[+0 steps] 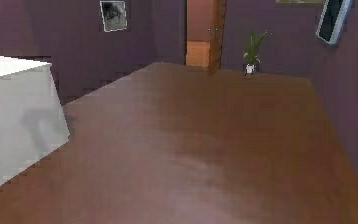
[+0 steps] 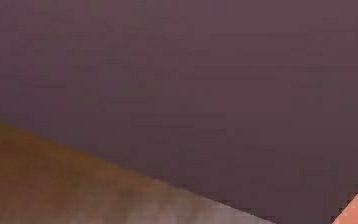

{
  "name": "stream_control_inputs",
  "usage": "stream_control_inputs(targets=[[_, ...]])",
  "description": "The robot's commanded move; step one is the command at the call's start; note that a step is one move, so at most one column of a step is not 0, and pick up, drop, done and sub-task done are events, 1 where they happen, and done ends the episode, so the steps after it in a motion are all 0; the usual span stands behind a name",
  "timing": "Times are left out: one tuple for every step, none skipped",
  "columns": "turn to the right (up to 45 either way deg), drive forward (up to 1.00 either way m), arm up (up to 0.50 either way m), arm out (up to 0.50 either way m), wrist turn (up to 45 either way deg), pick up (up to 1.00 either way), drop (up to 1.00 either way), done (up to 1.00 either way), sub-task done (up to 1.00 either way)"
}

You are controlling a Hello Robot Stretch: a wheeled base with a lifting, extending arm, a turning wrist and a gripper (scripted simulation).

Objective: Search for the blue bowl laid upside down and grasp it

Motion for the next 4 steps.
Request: stream_control_inputs(targets=[[0.0,1.0,0.0,0.0,0.0,0.0,0.0,0.0,0.0],[0.0,1.0,0.0,0.0,0.0,0.0,0.0,0.0,0.0],[0.0,1.0,0.0,0.0,0.0,0.0,0.0,0.0,0.0],[3.0,0.0,0.0,0.0,0.0,0.0,0.0,0.0,0.0]])
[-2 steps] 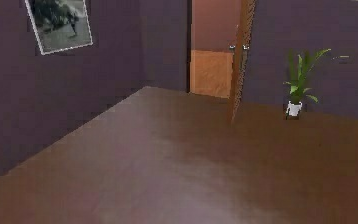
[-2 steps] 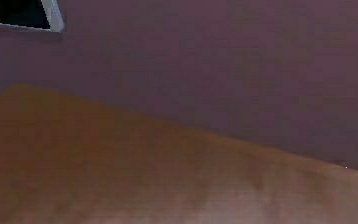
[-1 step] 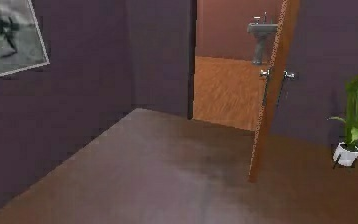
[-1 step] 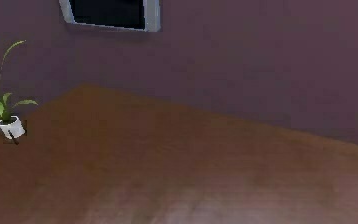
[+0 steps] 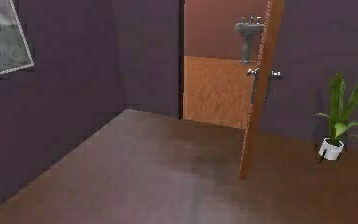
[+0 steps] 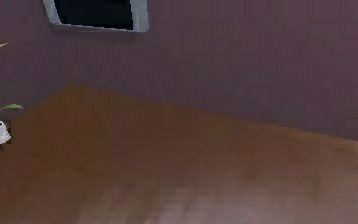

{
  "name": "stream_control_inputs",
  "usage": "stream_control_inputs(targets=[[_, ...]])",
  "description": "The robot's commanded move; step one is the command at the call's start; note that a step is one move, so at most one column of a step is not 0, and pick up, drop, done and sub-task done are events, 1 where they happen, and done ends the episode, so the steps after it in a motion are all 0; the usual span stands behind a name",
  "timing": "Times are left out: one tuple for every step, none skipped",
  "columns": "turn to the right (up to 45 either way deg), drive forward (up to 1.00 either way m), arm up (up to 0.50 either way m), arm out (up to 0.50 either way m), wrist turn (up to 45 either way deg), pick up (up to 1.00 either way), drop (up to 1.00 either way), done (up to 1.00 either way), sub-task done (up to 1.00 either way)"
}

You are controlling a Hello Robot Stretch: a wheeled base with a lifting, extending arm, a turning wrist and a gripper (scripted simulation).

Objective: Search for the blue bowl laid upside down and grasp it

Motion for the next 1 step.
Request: stream_control_inputs(targets=[[0.0,1.0,0.0,0.0,0.0,0.0,0.0,0.0,0.0]])
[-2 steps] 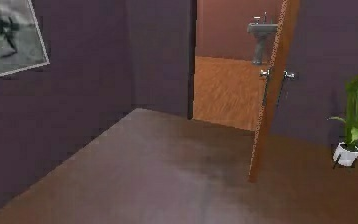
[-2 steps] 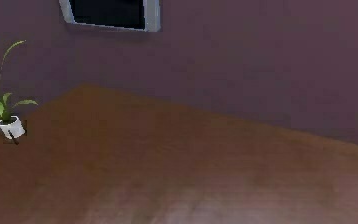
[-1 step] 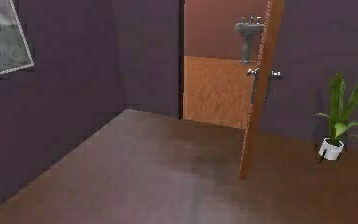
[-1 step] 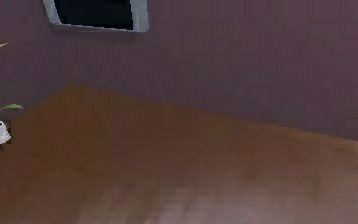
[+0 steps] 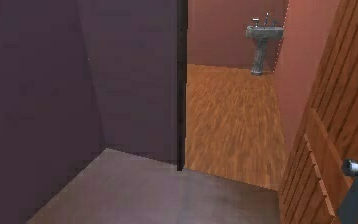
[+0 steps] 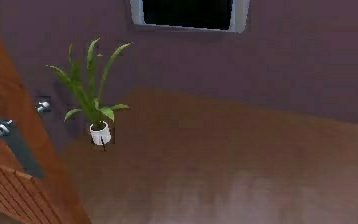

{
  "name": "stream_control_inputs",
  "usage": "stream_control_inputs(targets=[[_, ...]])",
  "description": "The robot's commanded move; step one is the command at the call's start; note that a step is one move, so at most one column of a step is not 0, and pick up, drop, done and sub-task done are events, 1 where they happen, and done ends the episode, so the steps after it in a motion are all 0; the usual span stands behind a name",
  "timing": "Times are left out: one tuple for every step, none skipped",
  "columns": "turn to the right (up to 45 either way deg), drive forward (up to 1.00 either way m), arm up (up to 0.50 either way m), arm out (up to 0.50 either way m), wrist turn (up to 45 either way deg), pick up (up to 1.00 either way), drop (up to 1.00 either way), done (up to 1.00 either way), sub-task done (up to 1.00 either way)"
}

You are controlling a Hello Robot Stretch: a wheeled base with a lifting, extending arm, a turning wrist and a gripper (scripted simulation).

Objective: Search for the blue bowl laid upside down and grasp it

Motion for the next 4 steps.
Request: stream_control_inputs(targets=[[3.0,0.0,0.0,0.0,0.0,0.0,0.0,0.0,0.0],[0.0,0.5,0.0,0.0,0.0,0.0,0.0,0.0,0.0],[12.0,0.0,0.0,0.0,0.0,0.0,0.0,0.0,0.0],[0.0,1.0,0.0,0.0,0.0,0.0,0.0,0.0,0.0]])
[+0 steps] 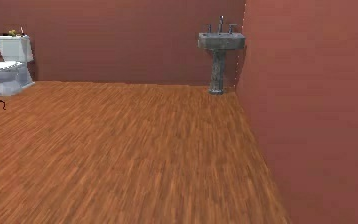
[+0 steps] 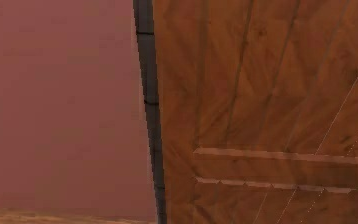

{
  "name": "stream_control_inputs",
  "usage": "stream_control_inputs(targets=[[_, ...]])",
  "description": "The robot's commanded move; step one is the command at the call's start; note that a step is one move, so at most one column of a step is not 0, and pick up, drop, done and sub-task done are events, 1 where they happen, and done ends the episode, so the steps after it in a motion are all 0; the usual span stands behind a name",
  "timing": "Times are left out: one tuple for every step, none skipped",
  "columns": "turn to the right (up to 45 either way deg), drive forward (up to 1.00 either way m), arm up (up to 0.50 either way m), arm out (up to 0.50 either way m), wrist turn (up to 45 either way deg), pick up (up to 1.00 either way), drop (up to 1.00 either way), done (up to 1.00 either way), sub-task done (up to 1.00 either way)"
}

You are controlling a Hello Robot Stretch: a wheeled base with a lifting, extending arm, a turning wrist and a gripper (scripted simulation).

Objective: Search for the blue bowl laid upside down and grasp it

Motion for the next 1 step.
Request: stream_control_inputs(targets=[[6.0,0.0,0.0,0.0,0.0,0.0,0.0,0.0,0.0]])
